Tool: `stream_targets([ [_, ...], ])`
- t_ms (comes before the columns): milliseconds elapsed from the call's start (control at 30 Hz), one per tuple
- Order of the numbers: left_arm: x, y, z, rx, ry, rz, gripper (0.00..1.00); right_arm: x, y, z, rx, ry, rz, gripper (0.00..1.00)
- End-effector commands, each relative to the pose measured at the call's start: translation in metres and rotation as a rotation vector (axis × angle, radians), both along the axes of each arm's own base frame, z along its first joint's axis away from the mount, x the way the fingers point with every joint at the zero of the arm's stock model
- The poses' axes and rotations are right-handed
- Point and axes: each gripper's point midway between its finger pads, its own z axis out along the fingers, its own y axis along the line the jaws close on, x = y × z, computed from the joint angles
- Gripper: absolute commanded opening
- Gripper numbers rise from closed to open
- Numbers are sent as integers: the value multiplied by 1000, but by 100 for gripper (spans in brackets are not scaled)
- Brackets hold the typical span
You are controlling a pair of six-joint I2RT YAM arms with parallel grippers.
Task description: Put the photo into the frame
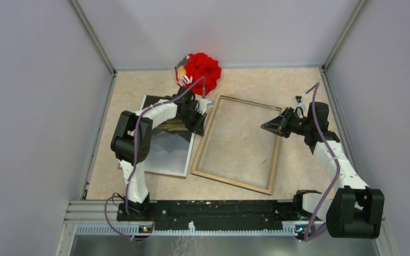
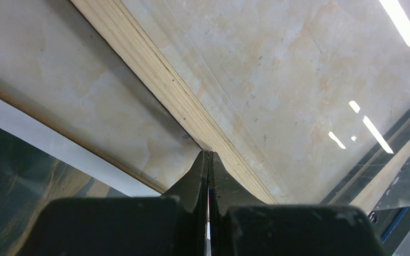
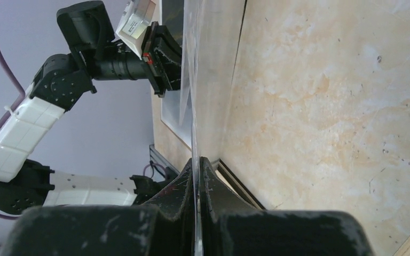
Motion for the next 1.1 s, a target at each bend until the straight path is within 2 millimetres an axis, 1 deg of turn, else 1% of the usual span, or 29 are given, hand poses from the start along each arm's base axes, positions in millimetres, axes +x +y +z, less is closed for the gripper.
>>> stream_targets([
  [0, 2, 0, -4, 9, 10, -7, 0, 8, 2, 7, -6, -75, 17, 0],
  [167, 0, 1, -6, 14, 15, -9, 0, 9, 3, 6, 1, -73, 19, 0],
  [500, 0, 2, -4, 19, 12, -12, 0, 12, 6, 11, 28, -84, 25, 0],
  [867, -2, 3, -6, 21, 18, -16, 0, 14, 6, 10, 40, -78, 25, 0],
  [1067, -1, 2, -6, 18, 17, -14, 0, 17, 7, 14, 45, -84, 33, 0],
])
